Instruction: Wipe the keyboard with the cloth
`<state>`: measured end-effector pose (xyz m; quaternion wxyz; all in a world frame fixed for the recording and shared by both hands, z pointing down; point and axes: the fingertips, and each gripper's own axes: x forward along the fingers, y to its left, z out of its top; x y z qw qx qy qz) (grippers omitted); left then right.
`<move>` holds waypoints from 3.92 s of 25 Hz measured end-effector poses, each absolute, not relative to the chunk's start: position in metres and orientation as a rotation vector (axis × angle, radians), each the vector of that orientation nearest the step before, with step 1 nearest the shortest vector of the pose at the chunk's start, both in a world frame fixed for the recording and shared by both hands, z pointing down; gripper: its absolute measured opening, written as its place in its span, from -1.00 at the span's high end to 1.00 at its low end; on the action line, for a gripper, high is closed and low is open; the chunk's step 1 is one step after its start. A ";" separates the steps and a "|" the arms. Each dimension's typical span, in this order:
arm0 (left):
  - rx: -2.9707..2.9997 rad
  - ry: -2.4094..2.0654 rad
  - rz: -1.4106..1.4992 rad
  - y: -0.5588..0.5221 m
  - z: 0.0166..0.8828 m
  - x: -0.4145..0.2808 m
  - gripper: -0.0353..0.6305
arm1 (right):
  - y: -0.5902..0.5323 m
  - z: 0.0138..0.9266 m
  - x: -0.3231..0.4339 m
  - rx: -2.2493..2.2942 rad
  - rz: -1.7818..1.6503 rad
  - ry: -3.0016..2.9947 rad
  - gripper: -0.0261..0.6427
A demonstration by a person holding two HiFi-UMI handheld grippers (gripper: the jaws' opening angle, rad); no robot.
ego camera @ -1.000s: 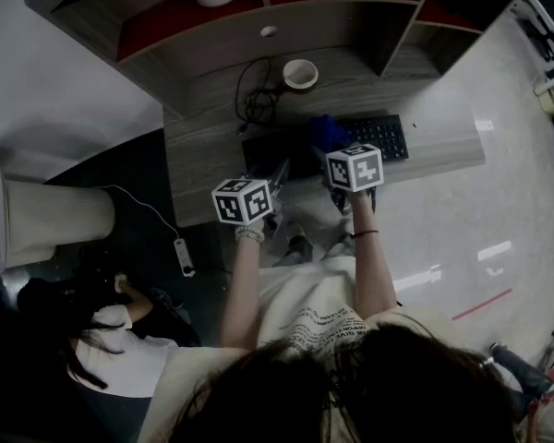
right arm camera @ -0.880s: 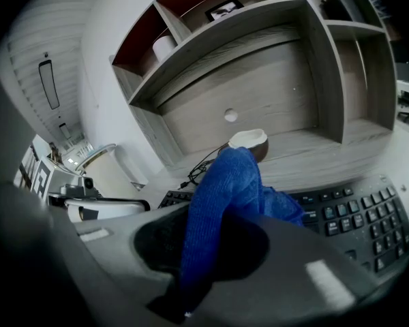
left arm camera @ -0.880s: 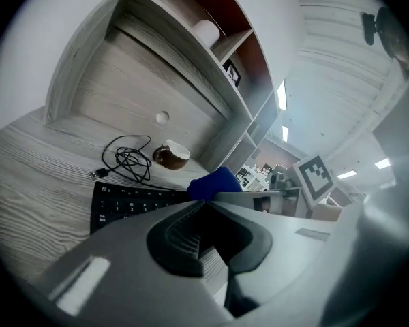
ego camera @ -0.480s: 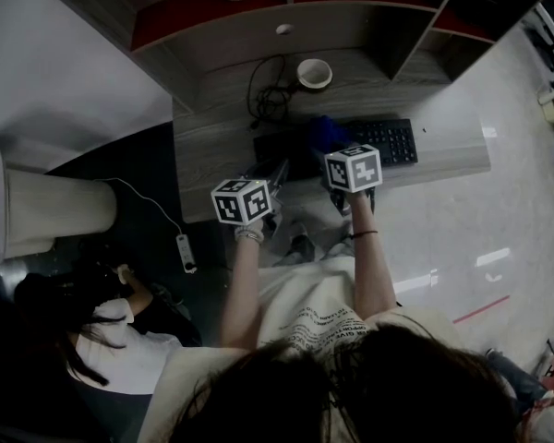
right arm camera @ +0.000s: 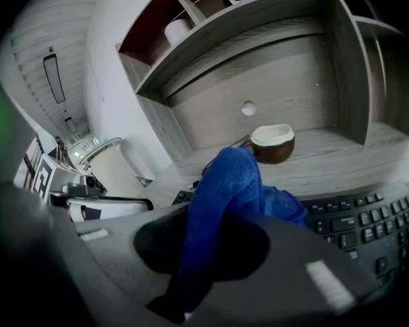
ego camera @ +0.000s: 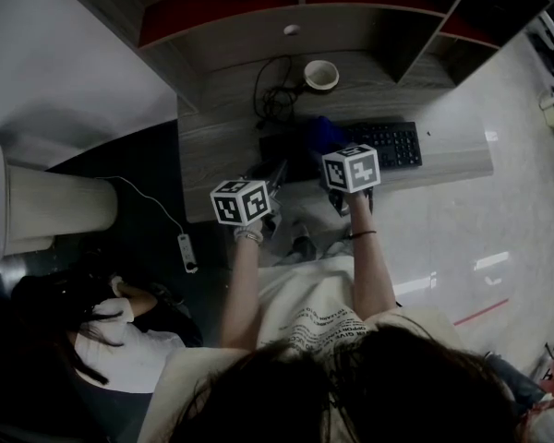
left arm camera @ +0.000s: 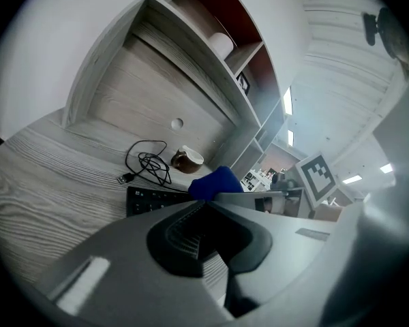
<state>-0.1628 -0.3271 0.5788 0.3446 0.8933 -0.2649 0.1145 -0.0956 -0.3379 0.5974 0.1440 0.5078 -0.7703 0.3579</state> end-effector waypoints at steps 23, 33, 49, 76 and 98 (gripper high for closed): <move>2.259 -0.863 0.259 -0.328 0.578 -0.208 0.88 | -0.342 0.595 -0.158 1.235 0.988 -2.319 0.75; 2.223 -0.943 0.227 -0.326 0.574 -0.225 0.88 | -0.344 0.597 -0.182 1.120 0.989 -2.338 0.75; 2.179 -1.021 0.202 -0.322 0.574 -0.252 0.88 | -0.340 0.599 -0.214 1.012 0.986 -2.360 0.74; 2.220 -1.103 0.125 -0.327 0.541 -0.270 0.88 | -0.345 0.560 -0.242 0.930 0.966 -2.478 0.74; 2.393 -1.121 0.051 -0.343 0.470 -0.247 0.88 | -0.364 0.474 -0.200 1.050 0.810 -2.623 0.74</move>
